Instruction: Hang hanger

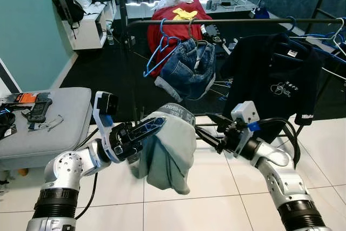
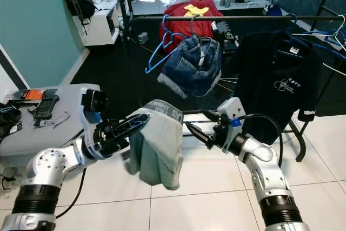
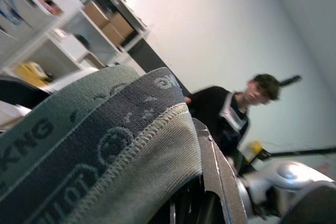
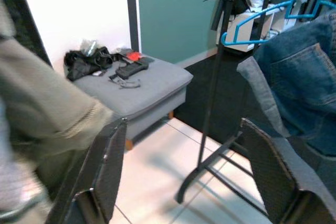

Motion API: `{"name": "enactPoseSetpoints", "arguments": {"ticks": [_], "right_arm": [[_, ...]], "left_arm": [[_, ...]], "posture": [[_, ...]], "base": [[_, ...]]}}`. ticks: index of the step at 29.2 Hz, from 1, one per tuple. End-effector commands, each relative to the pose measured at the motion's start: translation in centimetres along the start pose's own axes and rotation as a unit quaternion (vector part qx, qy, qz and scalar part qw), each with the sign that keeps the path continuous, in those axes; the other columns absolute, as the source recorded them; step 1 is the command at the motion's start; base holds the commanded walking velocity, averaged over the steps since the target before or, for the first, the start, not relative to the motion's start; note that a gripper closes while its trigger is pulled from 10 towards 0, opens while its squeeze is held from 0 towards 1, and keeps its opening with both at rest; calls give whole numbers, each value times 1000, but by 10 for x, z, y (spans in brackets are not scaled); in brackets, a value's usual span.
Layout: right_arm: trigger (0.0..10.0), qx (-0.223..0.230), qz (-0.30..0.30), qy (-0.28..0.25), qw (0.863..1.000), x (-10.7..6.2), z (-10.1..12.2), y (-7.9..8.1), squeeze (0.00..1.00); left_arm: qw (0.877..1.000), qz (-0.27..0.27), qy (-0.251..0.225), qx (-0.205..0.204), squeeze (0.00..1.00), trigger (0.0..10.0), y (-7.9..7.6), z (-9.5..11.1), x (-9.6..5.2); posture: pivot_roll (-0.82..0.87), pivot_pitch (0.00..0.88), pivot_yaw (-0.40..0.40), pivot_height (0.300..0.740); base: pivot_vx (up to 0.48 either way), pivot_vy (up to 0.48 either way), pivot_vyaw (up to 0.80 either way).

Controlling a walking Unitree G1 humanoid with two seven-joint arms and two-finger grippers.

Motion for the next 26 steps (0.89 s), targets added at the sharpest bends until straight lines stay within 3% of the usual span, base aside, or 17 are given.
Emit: {"name": "enactPoseSetpoints", "arguments": {"ticks": [1, 7, 8, 9, 10, 11, 12, 14, 15, 16, 18, 19, 20, 21, 22, 26], "right_arm": [[10000, -9, 4, 5, 1000, -1, -2, 2, 0], [10000, -15, 53, -21, 998, -2, 6, 3, 0], [10000, -73, 68, -18, 995, 0, 9, 4, 0], [10000, -73, 68, -18, 995, 0, 9, 4, 0], [10000, -117, 79, -15, 990, 2, 11, 6, 0], [10000, -202, 109, -1, 973, 1, 10, 11, 0], [10000, -254, 133, 5, 958, 0, 8, 16, 0], [10000, -256, 153, -1, 954, 0, 8, 20, 0], [10000, -256, 153, -1, 954, 0, 8, 20, 0], [10000, -199, 169, -17, 965, 2, 11, 24, 0], [10000, -184, 184, -24, 965, 2, 12, 27, 0], [10000, -130, 207, -39, 969, 1, 15, 33, 0], [10000, -130, 207, -39, 969, 1, 15, 33, 0], [10000, -94, 218, -59, 970, 0, 19, 36, 0], [10000, -94, 218, -59, 970, 0, 19, 36, 0], [10000, -17, 227, -101, 969, 1, 29, 34, 0]], "left_arm": [[1000, -9, 13, 4, 0, 0, -5, 2, 0], [995, -54, 81, -34, 0, 0, -17, -9, 9], [993, -56, 98, -43, 0, 0, -17, -13, 11], [993, -56, 98, -43, 0, 0, -17, -13, 11], [991, -57, 108, -48, 0, 0, -16, -16, 13], [990, -59, 117, -51, 0, 0, -15, -18, 14], [989, -60, 122, -52, 0, 0, -15, -19, 16], [988, -55, 134, -49, 0, 0, -13, -22, 17], [988, -55, 134, -49, 0, 0, -13, -22, 17], [987, -31, 155, -33, 0, 0, -5, -27, 18], [986, -26, 160, -30, 0, 0, -3, -29, 19], [986, -28, 159, -33, 0, 0, -2, -29, 19], [986, -28, 159, -33, 0, 0, -2, -29, 19], [986, -31, 159, -36, 0, 0, -3, -29, 19], [986, -31, 159, -36, 0, 0, -3, -29, 19], [985, -40, 161, -38, 0, 0, -4, -29, 21]], "posture": [[-90, 48, 29, 740], [-86, 50, 31, 740], [-86, 50, 33, 740], [-86, 50, 33, 740], [-86, 50, 33, 740], [-90, 50, 36, 740], [-92, 51, 37, 740], [-91, 52, 35, 740], [-91, 52, 35, 740], [-91, 52, 33, 740], [-92, 53, 33, 740], [-90, 53, 33, 740], [-90, 53, 33, 740], [-90, 54, 33, 740], [-90, 54, 33, 740], [-86, 54, 34, 740]], "base": [[0, 0, 0], [0, 0, 0], [0, 0, 0], [0, 0, 0], [0, 0, 0], [0, 0, 0], [0, 0, 0], [0, 0, 0], [0, 0, 0], [0, 0, 0], [0, 0, 0], [0, 0, 0], [0, 0, 0], [0, 0, 0], [0, 0, 0], [0, 0, 0]]}}
Point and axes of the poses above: a point about 5 cm out from each wrist's last joint towards the gripper, its own x axis pointing out of the wrist towards the gripper, its own z axis along the axis of the wrist's last joint, y = z × x, the point moved 1 cm from there along x, pointing out of the wrist towards the gripper, and after that the axes turned 7 degrees about -x, right-handed, at the moved point
